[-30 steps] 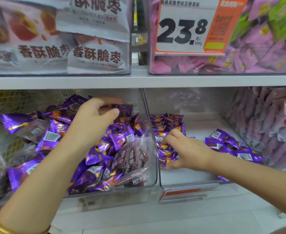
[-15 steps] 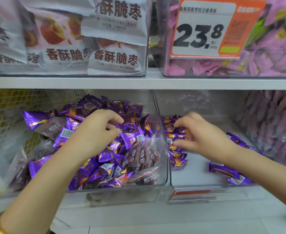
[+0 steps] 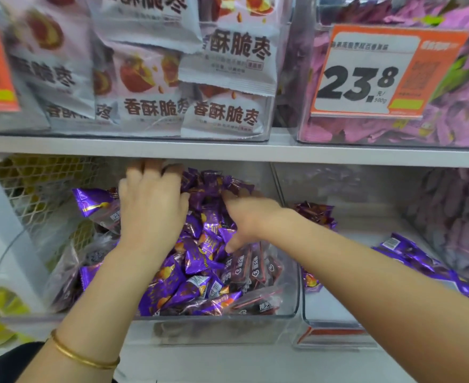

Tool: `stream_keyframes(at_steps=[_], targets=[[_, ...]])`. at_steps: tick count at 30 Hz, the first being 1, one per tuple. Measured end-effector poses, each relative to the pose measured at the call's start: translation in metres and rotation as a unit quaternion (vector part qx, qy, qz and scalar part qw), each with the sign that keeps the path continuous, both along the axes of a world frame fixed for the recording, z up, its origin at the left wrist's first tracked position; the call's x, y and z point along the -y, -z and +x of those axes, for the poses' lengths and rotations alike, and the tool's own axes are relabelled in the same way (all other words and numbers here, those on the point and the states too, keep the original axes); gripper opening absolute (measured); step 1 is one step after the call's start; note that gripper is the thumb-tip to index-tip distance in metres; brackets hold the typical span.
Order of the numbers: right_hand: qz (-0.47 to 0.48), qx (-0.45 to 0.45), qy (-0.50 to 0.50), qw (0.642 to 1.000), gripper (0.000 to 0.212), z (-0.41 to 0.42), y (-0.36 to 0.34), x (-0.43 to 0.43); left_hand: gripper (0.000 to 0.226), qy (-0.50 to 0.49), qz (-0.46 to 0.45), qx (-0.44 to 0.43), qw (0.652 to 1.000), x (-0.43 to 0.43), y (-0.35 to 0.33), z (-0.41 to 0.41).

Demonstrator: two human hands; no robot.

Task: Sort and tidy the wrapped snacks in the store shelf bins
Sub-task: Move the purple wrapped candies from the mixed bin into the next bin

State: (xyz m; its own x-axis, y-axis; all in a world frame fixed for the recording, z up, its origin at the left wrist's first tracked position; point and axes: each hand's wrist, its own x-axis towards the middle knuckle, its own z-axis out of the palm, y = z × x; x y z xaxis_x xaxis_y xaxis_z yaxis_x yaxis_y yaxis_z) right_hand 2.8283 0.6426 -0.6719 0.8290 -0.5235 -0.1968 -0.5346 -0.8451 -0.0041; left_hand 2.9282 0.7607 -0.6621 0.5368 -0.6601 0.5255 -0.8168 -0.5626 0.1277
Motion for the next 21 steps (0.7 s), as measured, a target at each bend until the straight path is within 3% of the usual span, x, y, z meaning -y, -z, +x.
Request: stream_keyframes(at_steps=[3, 5, 9, 12, 15, 17, 19, 21], targets=[[-0.072, 0.05, -0.008, 0.996, 0.078, 0.0, 0.006, -0.004, 0.046, -0.06, 0.087, -0.055, 0.993, -0.003, -0.001, 0.011], [-0.071, 0.048, -0.022, 0.996, 0.071, 0.0, 0.007, -0.004, 0.044, -0.055, 0.105, -0.075, 0.99, -0.003, 0.0, 0.016], [0.004, 0.03, 0.001, 1.0, 0.077, 0.0, 0.008, -0.003, 0.052, -0.014, 0.082, -0.112, 0.99, -0.005, -0.003, 0.016], [0.025, 0.079, 0.002, 0.997, 0.056, 0.001, 0.008, -0.001, 0.063, -0.006, 0.053, -0.132, 0.99, -0.01, -0.006, 0.014], [0.052, 0.187, 0.017, 0.981, 0.038, -0.001, -0.002, 0.0, 0.051, 0.025, 0.013, -0.144, 0.989, -0.015, -0.006, 0.013], [0.15, 0.307, 0.057, 0.938, 0.023, -0.007, -0.012, -0.005, 0.045, 0.047, -0.028, -0.164, 0.985, -0.018, -0.008, 0.01], [0.348, 0.412, 0.093, 0.837, 0.013, -0.017, -0.021, -0.015, 0.042, 0.058, -0.054, -0.179, 0.981, -0.018, -0.012, 0.007], [0.483, 0.451, 0.094, 0.745, 0.004, -0.029, -0.025, -0.024, 0.034, 0.096, -0.082, -0.253, 0.959, -0.017, -0.014, 0.002]])
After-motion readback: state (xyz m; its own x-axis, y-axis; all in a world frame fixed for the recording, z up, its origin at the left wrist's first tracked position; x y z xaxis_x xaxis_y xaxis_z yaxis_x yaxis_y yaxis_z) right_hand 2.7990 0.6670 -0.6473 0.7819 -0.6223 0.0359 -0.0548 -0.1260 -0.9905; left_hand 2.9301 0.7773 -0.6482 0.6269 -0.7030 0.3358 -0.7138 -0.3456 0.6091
